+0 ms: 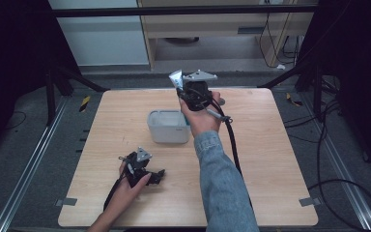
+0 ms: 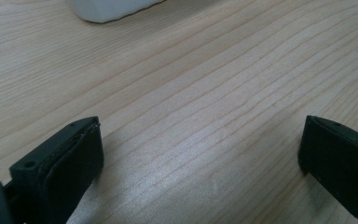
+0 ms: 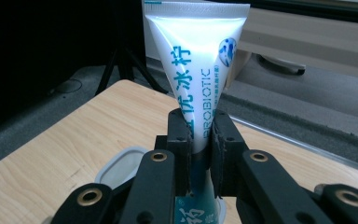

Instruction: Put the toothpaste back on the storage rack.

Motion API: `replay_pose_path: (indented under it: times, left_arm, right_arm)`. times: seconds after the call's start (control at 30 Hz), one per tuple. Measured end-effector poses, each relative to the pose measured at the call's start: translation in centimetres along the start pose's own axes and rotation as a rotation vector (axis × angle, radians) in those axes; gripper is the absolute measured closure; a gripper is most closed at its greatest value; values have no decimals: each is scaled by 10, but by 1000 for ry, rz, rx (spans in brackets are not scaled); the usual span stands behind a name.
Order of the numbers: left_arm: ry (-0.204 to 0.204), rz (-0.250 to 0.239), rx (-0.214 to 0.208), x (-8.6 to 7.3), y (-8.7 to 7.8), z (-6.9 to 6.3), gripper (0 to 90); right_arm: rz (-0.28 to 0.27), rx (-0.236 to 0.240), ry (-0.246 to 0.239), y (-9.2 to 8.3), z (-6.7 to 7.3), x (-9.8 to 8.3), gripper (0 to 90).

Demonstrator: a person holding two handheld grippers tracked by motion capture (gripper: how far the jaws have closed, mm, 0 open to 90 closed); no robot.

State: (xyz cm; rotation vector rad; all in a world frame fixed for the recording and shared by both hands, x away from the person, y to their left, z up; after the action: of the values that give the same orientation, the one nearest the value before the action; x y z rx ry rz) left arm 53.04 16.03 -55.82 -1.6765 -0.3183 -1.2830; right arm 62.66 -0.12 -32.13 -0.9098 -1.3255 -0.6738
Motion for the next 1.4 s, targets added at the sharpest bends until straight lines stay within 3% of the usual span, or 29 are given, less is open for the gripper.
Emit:
replay_pose_path:
  times: [0.37,0.5,0.77,1.4]
  left_arm:
    - [-2,-3,5,0,-1,0,0]
    - [0,-3,3,0,0,-1,0]
    - [-1,-3,3,0,0,-1,0]
    - [0,-3,3,0,0,-1,0]
  right_arm:
    - [-78,-36,8,19,5,19,800]
    - [-78,-45,-1,20,4,22,800]
    - [-99,-50,29,29,1,27,800]
    - [-123,-23,59,54,17,21,799]
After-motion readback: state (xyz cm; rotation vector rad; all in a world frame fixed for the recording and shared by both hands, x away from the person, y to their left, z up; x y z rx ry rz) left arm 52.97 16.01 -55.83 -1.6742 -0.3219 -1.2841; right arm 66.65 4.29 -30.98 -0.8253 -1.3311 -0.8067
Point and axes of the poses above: each handheld gripper's, and its own axes: y roughly forward along the jaws, x roughly out of its top, z roughly to its left, the point moved 7 cm from there along y, roughly forward along the jaws, and after that the axes turned 13 degrees about -z, right-handed, at the moved point
